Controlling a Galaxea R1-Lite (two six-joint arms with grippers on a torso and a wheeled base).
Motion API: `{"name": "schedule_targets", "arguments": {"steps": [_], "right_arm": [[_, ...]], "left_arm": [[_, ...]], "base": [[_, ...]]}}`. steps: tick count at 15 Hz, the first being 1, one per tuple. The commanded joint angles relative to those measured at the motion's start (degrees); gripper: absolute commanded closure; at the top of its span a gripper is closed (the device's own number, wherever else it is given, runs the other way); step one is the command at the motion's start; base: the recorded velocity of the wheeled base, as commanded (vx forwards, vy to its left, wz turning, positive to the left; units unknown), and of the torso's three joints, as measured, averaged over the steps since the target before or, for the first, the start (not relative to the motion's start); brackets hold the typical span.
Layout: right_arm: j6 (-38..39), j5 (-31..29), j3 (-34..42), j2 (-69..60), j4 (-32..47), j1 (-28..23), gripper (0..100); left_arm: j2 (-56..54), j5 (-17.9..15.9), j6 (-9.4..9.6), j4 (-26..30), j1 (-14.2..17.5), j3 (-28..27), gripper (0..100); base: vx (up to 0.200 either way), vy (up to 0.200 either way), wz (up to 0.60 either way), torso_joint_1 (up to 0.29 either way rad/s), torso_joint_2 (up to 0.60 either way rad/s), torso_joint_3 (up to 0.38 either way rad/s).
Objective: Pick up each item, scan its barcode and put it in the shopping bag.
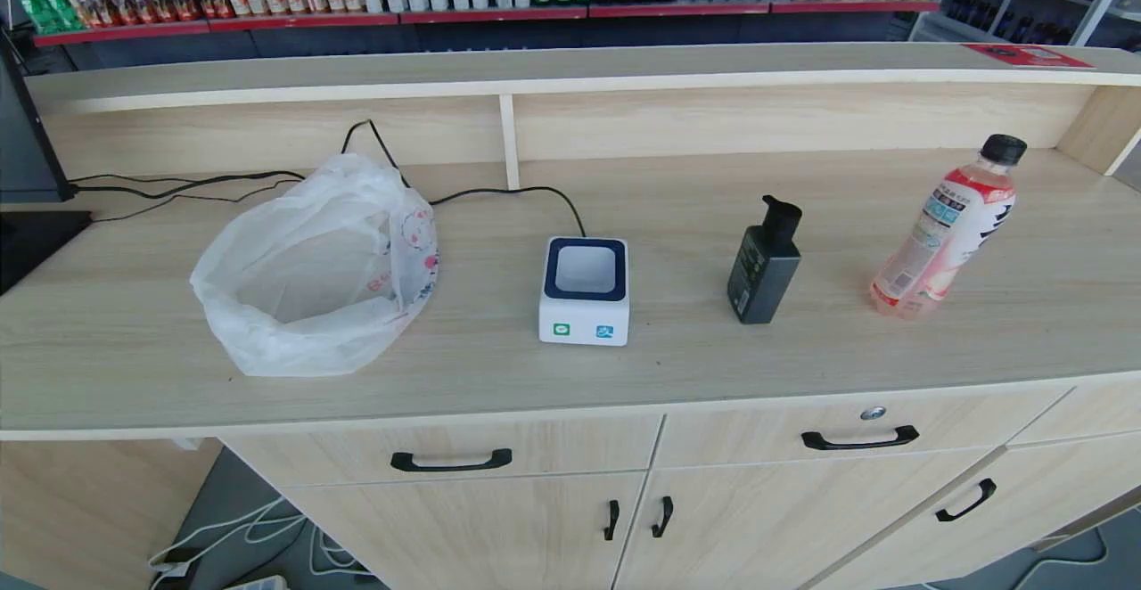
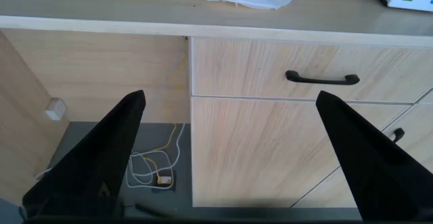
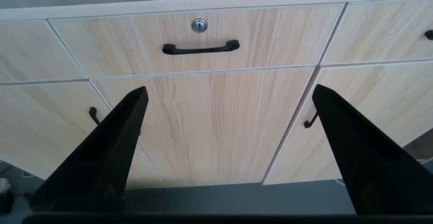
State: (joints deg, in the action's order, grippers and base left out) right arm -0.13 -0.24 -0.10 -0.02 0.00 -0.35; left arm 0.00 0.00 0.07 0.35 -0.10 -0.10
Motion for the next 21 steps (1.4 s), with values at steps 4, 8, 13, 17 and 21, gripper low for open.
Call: {"name": "schedule_targets", "arguments": {"steps": [4, 8, 13, 17, 21], "right_arm": [[-0.1, 0.0, 0.0, 0.0, 0.0, 0.0, 0], [-1.7, 0.0, 0.1, 0.0, -0.1, 0.0, 0], [-3.2, 3.4, -8.9, 9.5, 0.2, 1.3, 0], [-6.6, 3.4, -14.1, 15.9, -0.2, 3.5, 0], [-14.2, 3.4, -18.1, 24.3, -4.7, 7.9, 0]], "left_arm": [[0.0, 0.0, 0.01, 0.0, 0.0, 0.0, 0], [0.0, 0.0, 0.01, 0.0, 0.0, 0.0, 0], [0.0, 0.0, 0.01, 0.0, 0.0, 0.0, 0], [0.0, 0.0, 0.01, 0.0, 0.0, 0.0, 0], [0.0, 0.0, 0.01, 0.0, 0.0, 0.0, 0]], "base": [[0.0, 0.0, 0.0, 0.0, 0.0, 0.0], [0.0, 0.0, 0.0, 0.0, 0.0, 0.0], [0.0, 0.0, 0.0, 0.0, 0.0, 0.0], [0.0, 0.0, 0.0, 0.0, 0.0, 0.0], [0.0, 0.0, 0.0, 0.0, 0.0, 0.0]]}}
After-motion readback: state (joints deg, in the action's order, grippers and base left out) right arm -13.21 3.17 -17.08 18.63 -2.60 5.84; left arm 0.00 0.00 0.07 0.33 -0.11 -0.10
